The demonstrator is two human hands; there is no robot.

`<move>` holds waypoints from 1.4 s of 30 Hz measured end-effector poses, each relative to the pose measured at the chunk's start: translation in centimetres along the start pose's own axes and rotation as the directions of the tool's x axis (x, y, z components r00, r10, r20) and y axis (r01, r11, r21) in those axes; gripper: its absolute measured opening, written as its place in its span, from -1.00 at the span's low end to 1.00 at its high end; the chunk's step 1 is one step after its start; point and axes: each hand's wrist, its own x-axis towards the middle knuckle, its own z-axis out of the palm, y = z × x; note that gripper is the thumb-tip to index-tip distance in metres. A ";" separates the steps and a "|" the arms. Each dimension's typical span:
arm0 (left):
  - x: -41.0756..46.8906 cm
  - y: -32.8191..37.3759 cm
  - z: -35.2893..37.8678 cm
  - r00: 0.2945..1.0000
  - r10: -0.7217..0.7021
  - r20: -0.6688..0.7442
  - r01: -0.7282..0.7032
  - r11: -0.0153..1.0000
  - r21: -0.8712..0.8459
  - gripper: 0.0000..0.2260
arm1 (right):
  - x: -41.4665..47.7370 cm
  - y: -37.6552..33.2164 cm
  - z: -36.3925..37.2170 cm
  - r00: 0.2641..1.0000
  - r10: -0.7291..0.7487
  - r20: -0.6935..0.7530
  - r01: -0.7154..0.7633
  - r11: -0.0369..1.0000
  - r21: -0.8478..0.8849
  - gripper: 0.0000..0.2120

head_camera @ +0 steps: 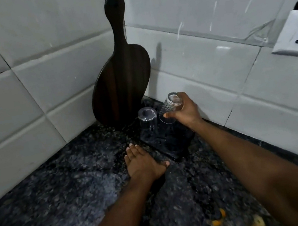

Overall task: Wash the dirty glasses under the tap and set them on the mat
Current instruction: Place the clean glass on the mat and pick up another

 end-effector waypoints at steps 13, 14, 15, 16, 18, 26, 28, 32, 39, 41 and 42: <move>0.7 1.7 -2.2 0.992 -0.064 0.104 0.064 0.998 -0.003 0.21 | 3.9 1.5 2.0 0.971 0.045 0.237 0.007 0.977 -0.213 -0.26; 0.8 1.8 -2.2 0.992 -0.067 0.107 0.068 0.998 -0.005 0.21 | 4.0 1.5 2.2 0.971 0.045 0.237 0.009 0.975 -0.224 -0.25; 0.8 1.8 -2.2 0.991 -0.070 0.111 0.071 0.997 -0.006 0.21 | 4.2 1.6 2.4 0.971 0.050 0.235 0.007 0.972 -0.234 -0.24; 0.8 1.9 -2.2 0.991 -0.072 0.116 0.073 0.997 -0.005 0.21 | 4.3 1.6 2.5 0.971 0.057 0.233 0.001 0.970 -0.242 -0.24; 0.9 2.0 -2.2 0.990 -0.078 0.120 0.080 0.997 -0.007 0.20 | 4.5 1.5 2.7 0.969 0.072 0.237 -0.006 0.964 -0.266 -0.23; 1.2 2.5 -2.4 0.983 -0.130 0.130 0.134 0.991 -0.023 0.18 | 3.5 1.7 2.5 0.953 0.194 0.232 -0.107 0.934 -0.342 0.00; 0.4 2.7 -2.3 0.987 -0.125 0.104 0.132 0.990 -0.057 0.03 | 2.1 1.1 1.3 0.946 0.218 0.239 -0.117 0.920 -0.374 -0.01; -3.5 5.1 -1.7 0.998 0.009 -0.062 -0.024 0.969 -0.245 -0.56 | -2.3 0.4 -2.8 0.920 0.225 0.321 -0.085 0.915 -0.395 -0.23; -12.9 9.8 -2.9 0.948 0.239 -0.209 -0.297 0.900 -0.318 -0.85 | -11.3 0.5 -13.3 0.922 0.209 0.325 -0.080 0.926 -0.369 -0.70; -15.6 10.1 -3.0 0.928 0.331 -0.169 -0.370 0.867 -0.333 -0.73 | -14.3 1.0 -16.1 0.907 0.219 0.360 -0.096 0.939 -0.330 -0.71; -17.0 10.2 -3.1 0.917 0.379 -0.124 -0.398 0.855 -0.332 -0.64 | -15.8 1.2 -17.3 0.893 0.231 0.387 -0.106 0.942 -0.319 -0.70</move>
